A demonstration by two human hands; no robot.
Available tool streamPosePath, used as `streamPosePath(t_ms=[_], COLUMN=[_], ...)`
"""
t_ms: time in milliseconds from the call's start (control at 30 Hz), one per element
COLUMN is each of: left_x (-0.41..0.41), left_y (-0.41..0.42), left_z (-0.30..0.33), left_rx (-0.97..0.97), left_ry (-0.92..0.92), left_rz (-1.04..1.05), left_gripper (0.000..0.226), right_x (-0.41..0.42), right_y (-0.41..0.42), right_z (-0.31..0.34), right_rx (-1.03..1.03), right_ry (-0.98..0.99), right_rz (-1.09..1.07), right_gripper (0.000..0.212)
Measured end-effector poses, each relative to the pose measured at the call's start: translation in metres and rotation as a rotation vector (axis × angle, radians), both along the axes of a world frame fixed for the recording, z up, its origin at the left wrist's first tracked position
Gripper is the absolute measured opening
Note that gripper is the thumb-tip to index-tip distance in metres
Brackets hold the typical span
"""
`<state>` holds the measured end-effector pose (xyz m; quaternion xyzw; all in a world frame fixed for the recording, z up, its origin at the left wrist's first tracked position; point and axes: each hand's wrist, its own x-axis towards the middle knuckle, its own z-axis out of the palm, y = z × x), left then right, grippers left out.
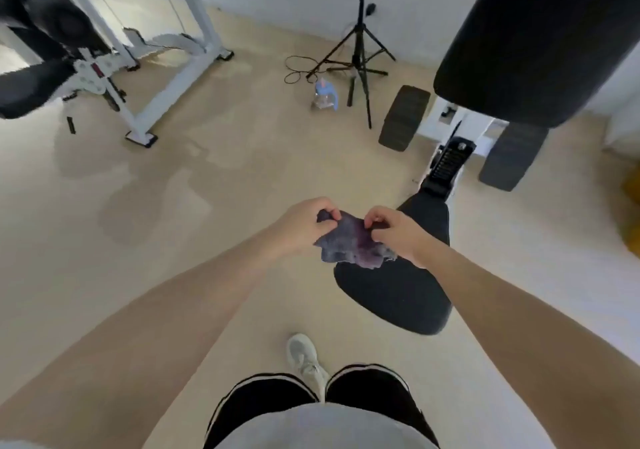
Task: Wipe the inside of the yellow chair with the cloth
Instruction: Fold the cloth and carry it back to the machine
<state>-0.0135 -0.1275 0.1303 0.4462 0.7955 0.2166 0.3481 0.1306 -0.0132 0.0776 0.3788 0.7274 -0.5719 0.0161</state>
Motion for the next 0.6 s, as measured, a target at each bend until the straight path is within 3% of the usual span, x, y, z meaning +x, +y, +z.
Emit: streamPosePath(t_ms=[133, 233, 367, 467, 600], left_x=[-0.004, 0.006, 0.019, 0.026, 0.04], left_y=[0.033, 0.048, 0.055, 0.056, 0.051], left_z=[-0.047, -0.091, -0.161, -0.208, -0.251], left_rx=[-0.129, -0.147, -0.136, -0.203, -0.276], left_ry=[-0.098, -0.094, 0.137, 0.211, 0.395], left_rz=[-0.263, -0.365, -0.531, -0.768, -1.01], left_gripper=[0.033, 0.038, 0.046, 0.051, 0.06], right_x=[0.026, 0.047, 0.064, 0.064, 0.063], right_y=[-0.004, -0.006, -0.019, -0.037, -0.053], right_z=[-0.031, -0.065, -0.124, -0.158, -0.193], right_rx=[-0.023, 0.132, 0.26, 0.345, 0.405], right_ry=[-0.061, -0.219, -0.448, -0.611, -0.649], right_rz=[-0.368, -0.448, -0.479, -0.353, -0.032], right_gripper=[0.026, 0.016, 0.025, 0.038, 0.048])
